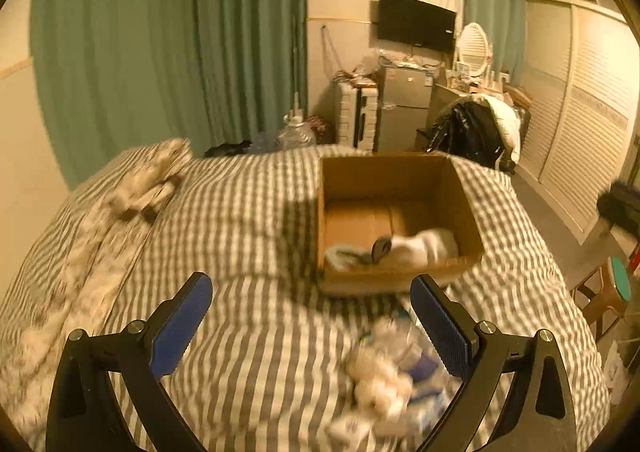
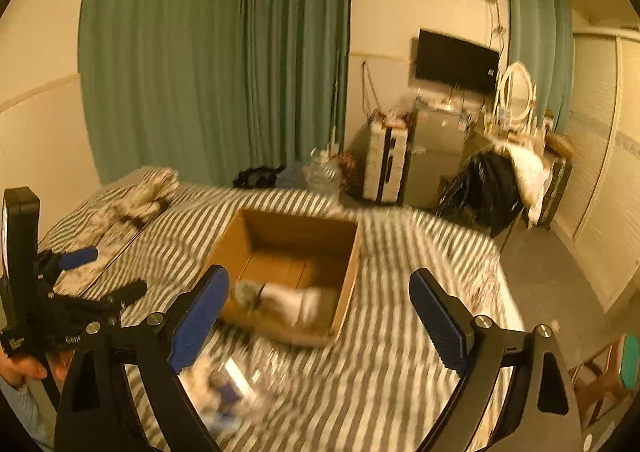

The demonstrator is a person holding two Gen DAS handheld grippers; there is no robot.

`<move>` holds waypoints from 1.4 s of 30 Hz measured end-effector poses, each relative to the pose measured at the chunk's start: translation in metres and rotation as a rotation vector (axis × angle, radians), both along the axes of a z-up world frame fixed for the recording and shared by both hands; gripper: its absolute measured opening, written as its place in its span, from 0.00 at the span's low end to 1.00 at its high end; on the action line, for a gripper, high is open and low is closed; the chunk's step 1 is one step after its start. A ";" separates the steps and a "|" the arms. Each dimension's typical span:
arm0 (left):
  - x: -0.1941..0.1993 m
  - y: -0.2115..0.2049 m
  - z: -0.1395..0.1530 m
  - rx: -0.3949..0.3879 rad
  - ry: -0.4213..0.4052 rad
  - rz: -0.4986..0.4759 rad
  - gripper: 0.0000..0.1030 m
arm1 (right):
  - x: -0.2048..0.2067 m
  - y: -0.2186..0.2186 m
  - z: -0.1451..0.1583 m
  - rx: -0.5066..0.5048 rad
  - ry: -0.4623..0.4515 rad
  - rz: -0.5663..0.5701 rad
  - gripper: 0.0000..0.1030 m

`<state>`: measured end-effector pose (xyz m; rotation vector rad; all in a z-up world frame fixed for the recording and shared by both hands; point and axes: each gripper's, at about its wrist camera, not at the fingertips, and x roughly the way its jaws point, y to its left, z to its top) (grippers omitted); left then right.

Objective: Organize objects
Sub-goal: 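Grasp the white lace cloth with the left tool while the right tool grasps the white packet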

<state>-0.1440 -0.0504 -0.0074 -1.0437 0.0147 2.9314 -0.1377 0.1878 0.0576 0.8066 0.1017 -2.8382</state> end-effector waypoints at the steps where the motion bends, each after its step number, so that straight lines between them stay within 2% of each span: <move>1: 0.008 -0.002 -0.004 0.000 -0.001 0.011 0.99 | 0.008 -0.003 -0.007 -0.005 -0.025 0.012 0.90; 7: 0.044 -0.010 -0.054 0.015 -0.059 0.084 0.99 | 0.041 -0.033 -0.085 -0.008 -0.173 0.055 0.90; 11: 0.047 -0.015 -0.082 -0.014 -0.104 0.104 0.99 | 0.037 -0.051 -0.142 -0.026 -0.318 0.088 0.90; 14: 0.043 -0.014 -0.091 -0.042 -0.116 0.096 0.99 | 0.028 -0.059 -0.166 -0.049 -0.383 0.101 0.90; 23: 0.033 -0.016 -0.109 -0.068 -0.161 0.101 0.99 | 0.001 -0.070 -0.201 -0.134 -0.488 0.148 0.90; 27: 0.032 -0.024 -0.111 -0.031 -0.173 0.108 0.99 | -0.006 -0.073 -0.207 -0.168 -0.524 0.171 0.90; 36: 0.037 -0.032 -0.104 -0.020 -0.152 0.152 0.99 | -0.002 -0.092 -0.213 -0.130 -0.542 0.229 0.89; 37: 0.037 -0.032 -0.103 -0.025 -0.151 0.155 0.99 | -0.001 -0.096 -0.215 -0.102 -0.547 0.226 0.87; 38: 0.038 -0.032 -0.102 -0.031 -0.149 0.156 0.99 | 0.000 -0.099 -0.218 -0.084 -0.552 0.233 0.77; 42: 0.041 -0.029 -0.099 -0.050 -0.147 0.154 0.99 | 0.009 -0.097 -0.211 -0.079 -0.516 0.235 0.74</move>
